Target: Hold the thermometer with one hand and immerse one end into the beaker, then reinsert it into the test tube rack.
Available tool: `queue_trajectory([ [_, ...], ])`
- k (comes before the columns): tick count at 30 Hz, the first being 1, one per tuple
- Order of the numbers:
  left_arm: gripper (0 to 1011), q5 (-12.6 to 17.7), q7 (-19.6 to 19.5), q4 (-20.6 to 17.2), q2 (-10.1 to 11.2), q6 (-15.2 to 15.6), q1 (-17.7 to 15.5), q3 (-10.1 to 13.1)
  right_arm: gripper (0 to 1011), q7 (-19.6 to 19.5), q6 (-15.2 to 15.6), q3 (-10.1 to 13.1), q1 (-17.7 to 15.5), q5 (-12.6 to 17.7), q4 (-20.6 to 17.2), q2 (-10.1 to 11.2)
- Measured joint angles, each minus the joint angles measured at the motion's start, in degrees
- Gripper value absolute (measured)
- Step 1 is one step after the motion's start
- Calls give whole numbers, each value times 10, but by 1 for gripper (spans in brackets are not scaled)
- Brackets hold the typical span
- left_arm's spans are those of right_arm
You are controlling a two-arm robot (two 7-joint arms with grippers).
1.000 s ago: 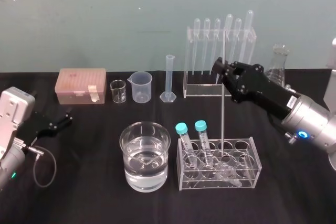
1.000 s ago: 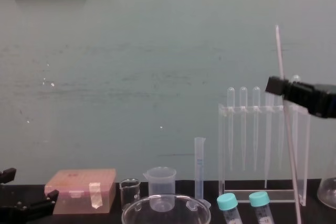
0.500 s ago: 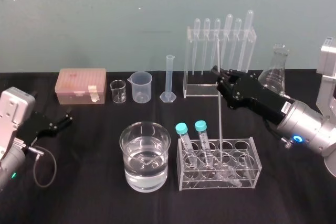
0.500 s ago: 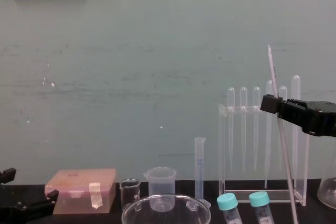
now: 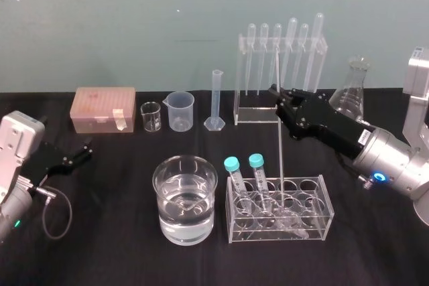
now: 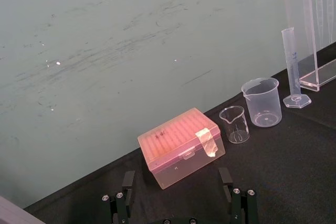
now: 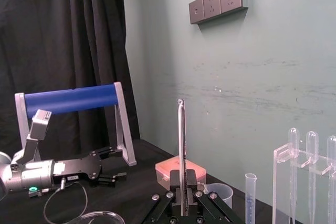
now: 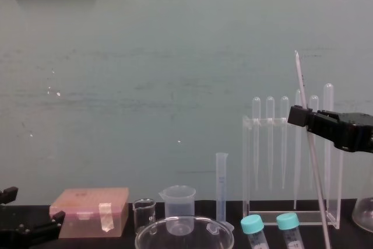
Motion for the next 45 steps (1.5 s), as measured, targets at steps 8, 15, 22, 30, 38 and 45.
queue_trajectory([
  [8,1008,0,0,0,0,0,0,0,299,0,0,0,0,2,-1,0],
  [15,1008,0,0,0,0,0,0,0,520,0,0,1,-1,2,-1,1],
  [22,1008,0,0,0,0,0,0,0,722,0,0,1,-1,2,-1,1],
  [30,1008,0,0,0,0,0,0,0,952,-11,-1,5,-2,1,-3,-2],
  [38,1008,0,0,0,0,0,0,0,1003,-234,-2,47,-23,-107,-1,-29],
  [45,1008,0,0,0,0,0,0,0,1002,-355,48,41,-36,-205,31,-35],
])
